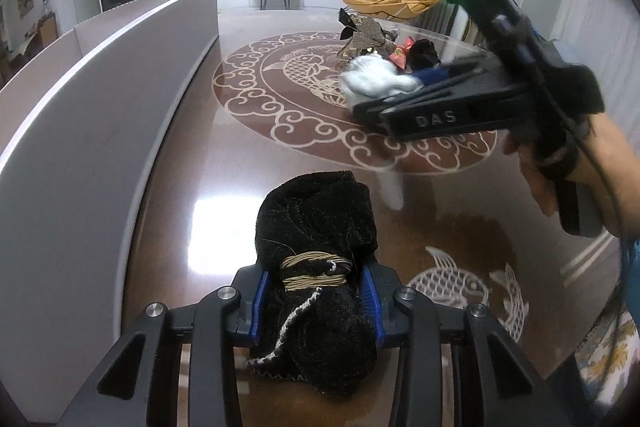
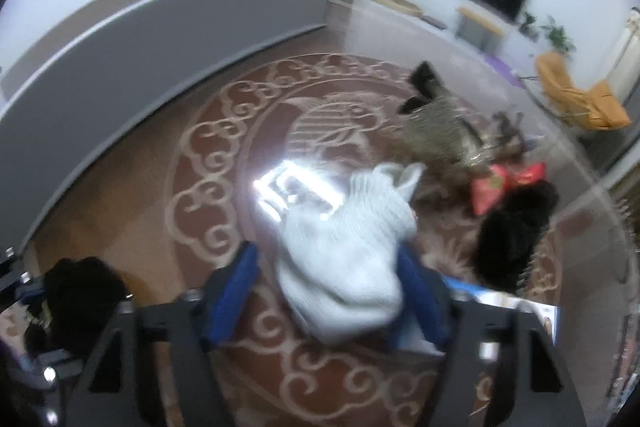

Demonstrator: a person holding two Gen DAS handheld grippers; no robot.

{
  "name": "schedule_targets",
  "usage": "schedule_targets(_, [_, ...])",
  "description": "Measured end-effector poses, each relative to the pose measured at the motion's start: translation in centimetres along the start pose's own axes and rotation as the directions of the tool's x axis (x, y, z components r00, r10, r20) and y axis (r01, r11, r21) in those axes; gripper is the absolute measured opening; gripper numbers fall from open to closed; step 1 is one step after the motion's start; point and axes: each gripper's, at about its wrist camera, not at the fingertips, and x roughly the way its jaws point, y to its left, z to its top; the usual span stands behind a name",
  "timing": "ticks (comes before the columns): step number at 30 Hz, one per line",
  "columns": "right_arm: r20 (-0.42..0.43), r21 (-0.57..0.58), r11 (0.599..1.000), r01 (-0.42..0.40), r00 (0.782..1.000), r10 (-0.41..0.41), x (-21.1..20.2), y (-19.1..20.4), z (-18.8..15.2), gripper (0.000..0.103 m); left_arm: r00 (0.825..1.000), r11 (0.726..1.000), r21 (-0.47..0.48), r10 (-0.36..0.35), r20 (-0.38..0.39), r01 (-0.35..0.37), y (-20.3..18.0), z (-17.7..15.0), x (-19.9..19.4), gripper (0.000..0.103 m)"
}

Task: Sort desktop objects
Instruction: 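Lift the pouch with the left tool while the right tool reaches toward the white knit glove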

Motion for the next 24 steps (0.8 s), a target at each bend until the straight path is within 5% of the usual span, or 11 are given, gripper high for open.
schedule_targets(1, [-0.013,0.013,0.999,-0.033,0.999,0.033,-0.2,0.1,-0.9,0.048,1.000,1.000,0.001,-0.006,0.002,0.006,0.0,-0.2,-0.1,0.038])
schedule_targets(9, [0.015,0.137,0.979,-0.153,0.988,0.153,-6.1,0.0,-11.1,0.049,0.999,0.999,0.017,-0.047,0.004,0.047,0.0,-1.4,-1.1,0.041])
schedule_targets(11, [0.013,0.181,0.973,-0.143,0.990,0.143,-7.0,-1.0,-12.5,0.073,0.999,0.998,0.042,-0.036,0.003,0.036,-0.5,-1.4,-1.0,0.047])
schedule_targets(13, [0.013,0.163,0.979,-0.124,0.992,0.124,-7.6,-0.9,-12.7,0.085,1.000,0.997,0.073,-0.009,-0.011,0.010,-1.1,-1.3,-0.8,0.062])
schedule_targets(15, [0.011,0.124,0.986,-0.107,0.994,0.106,-7.7,-0.3,-12.6,0.085,1.000,0.995,0.100,0.029,-0.006,-0.028,-1.6,-1.5,-1.0,0.076])
schedule_targets(20, [0.000,0.026,0.997,-0.074,0.997,0.074,-7.0,0.6,-9.1,0.094,0.998,0.990,0.125,0.057,0.003,-0.057,-1.9,-1.2,-0.8,0.079])
schedule_targets(22, [-0.002,0.008,0.992,-0.127,0.992,0.127,-5.8,1.6,-7.9,0.090,0.999,0.995,0.096,0.040,-0.004,-0.040,-1.3,-1.0,-0.5,0.075])
schedule_targets(23, [-0.001,0.000,0.990,-0.140,0.990,0.140,-5.6,1.7,-7.6,0.068,1.000,0.998,0.066,0.022,-0.008,-0.021,-0.7,-0.9,-0.4,0.052])
schedule_targets(24, [-0.013,-0.007,0.990,-0.140,0.990,0.140,-5.4,1.9,-7.4,0.057,1.000,0.998,0.053,0.026,0.004,-0.026,-0.2,-0.9,-0.6,0.036])
